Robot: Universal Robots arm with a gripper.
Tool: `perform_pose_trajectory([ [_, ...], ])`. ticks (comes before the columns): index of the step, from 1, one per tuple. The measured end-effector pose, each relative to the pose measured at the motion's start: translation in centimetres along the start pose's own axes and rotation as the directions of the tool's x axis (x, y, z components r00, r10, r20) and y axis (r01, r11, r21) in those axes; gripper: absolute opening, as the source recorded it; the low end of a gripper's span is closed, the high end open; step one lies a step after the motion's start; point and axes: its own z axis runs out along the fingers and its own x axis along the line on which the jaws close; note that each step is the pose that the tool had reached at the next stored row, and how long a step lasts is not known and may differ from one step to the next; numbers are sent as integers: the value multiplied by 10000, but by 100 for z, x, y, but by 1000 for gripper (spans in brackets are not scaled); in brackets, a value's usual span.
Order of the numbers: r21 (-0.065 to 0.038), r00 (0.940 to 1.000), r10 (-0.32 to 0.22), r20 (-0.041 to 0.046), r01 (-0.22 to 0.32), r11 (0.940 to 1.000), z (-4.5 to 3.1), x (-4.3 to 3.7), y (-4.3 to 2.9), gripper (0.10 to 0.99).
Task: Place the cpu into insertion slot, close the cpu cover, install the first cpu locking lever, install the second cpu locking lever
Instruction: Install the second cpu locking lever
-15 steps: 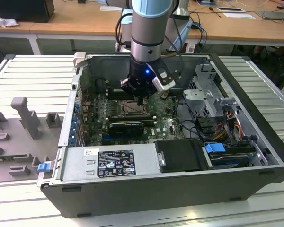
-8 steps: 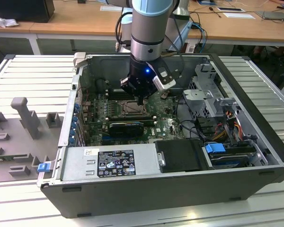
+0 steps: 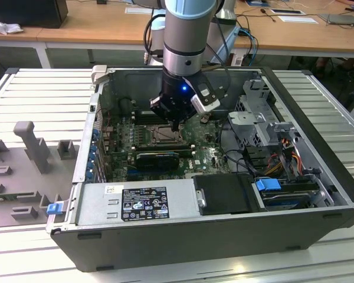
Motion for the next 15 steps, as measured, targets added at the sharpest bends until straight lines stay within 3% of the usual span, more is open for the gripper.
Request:
perform_pose_trajectory([
  [6,-42,10000,-1,4,1,10000,-16,19,-226,106],
  [7,-98,10000,1,8,0,10000,-17,28,-237,106],
  [9,-376,10000,-3,28,4,9993,-17,85,-245,106],
  [10,-463,10000,-2,35,4,9989,-17,121,-244,106],
  [13,-516,10000,-4,40,6,9987,-12,234,-249,106],
  [15,-523,10000,-3,40,5,9986,17,351,-251,106],
])
